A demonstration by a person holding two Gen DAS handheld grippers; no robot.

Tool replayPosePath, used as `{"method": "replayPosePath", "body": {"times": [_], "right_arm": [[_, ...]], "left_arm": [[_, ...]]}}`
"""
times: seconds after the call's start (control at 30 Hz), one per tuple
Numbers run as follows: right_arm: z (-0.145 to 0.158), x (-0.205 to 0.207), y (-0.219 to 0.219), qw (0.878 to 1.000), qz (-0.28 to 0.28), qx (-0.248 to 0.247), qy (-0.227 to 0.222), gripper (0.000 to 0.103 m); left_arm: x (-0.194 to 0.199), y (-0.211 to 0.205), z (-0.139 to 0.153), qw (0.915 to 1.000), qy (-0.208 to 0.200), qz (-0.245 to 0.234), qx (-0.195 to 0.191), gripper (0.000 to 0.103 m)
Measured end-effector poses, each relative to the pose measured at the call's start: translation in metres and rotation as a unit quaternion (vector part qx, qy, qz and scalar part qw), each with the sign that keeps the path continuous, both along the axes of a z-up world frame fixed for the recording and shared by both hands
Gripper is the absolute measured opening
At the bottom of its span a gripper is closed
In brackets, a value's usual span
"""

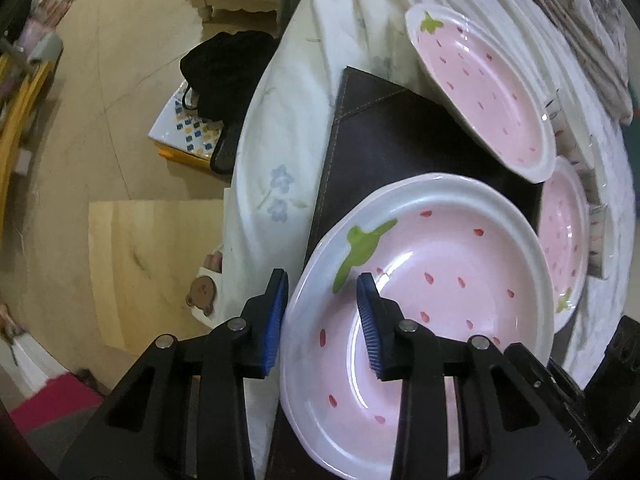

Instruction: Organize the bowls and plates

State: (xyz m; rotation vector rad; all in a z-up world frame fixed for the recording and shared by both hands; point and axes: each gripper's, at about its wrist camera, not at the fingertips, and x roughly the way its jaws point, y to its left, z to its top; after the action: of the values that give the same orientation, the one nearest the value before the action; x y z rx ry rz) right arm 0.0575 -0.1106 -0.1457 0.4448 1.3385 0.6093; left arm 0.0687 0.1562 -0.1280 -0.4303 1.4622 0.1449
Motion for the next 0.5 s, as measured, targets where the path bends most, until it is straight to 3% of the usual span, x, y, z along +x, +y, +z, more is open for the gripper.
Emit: {"method": "replayPosePath", "body": {"times": [0.5], "right_arm": [[0.048, -0.007, -0.042, 0.997, -0.043, 0.040, -0.056, 0.020]], "left_arm": [[0.010, -0.046, 0.039, 0.9958, -0.070, -0.039, -0.045, 0.030]]}}
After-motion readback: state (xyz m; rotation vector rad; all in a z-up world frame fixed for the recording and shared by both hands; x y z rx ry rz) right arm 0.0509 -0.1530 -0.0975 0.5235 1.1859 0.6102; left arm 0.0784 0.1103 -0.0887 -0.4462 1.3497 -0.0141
